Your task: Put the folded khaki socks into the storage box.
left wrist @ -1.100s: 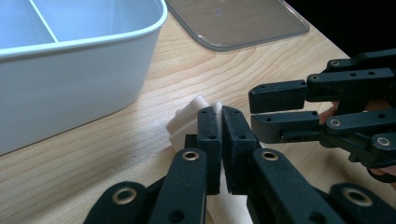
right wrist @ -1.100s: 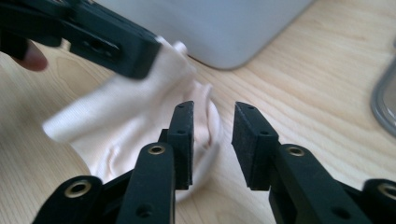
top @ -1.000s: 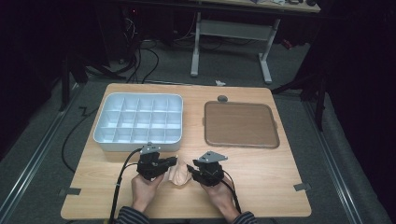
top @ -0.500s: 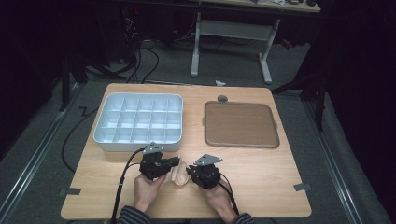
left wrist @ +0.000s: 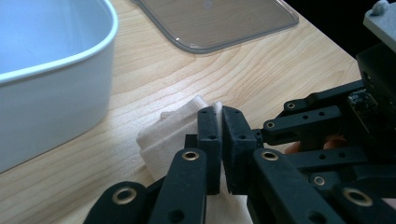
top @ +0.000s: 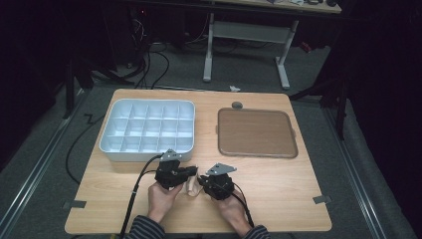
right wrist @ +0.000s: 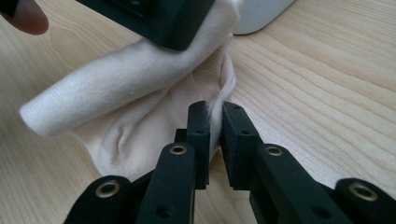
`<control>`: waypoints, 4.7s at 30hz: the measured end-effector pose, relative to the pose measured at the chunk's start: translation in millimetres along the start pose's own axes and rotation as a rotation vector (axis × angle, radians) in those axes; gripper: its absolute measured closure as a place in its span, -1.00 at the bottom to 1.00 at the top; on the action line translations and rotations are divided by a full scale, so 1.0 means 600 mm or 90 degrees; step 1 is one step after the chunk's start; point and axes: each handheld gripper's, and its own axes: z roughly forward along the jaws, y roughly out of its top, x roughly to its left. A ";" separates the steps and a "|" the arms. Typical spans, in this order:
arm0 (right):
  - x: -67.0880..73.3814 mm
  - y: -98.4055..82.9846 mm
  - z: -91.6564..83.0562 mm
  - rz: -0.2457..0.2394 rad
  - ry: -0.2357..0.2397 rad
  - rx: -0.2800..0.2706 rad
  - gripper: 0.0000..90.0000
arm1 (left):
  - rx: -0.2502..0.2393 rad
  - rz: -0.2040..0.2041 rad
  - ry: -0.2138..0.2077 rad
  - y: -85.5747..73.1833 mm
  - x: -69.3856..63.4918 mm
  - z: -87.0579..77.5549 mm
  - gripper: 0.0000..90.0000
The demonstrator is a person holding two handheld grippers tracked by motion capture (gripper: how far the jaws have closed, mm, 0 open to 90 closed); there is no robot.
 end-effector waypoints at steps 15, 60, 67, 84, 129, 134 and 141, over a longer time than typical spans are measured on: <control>-0.003 -0.001 0.004 0.005 0.012 -0.011 0.77 | 0.017 0.000 0.012 -0.004 0.006 0.029 0.93; 0.031 -0.008 -0.040 -0.073 0.046 -0.005 0.92 | 0.022 0.010 0.026 -0.012 0.011 0.041 0.93; 0.030 -0.015 -0.038 -0.080 0.043 0.000 0.93 | 0.020 0.010 0.021 -0.013 0.011 0.043 0.93; 0.027 -0.033 -0.026 -0.078 0.034 0.029 0.95 | 0.032 0.022 0.011 -0.018 0.012 0.058 0.90; 0.015 -0.026 -0.041 -0.048 0.011 -0.005 0.73 | 0.018 -0.013 0.106 -0.073 -0.010 0.018 -0.05; 0.007 -0.001 -0.050 -0.039 0.001 -0.030 0.83 | 0.013 0.003 0.109 -0.073 -0.014 0.019 0.02; 0.005 0.025 -0.036 -0.040 0.002 -0.047 0.86 | 0.015 0.003 0.107 -0.072 -0.013 0.018 0.03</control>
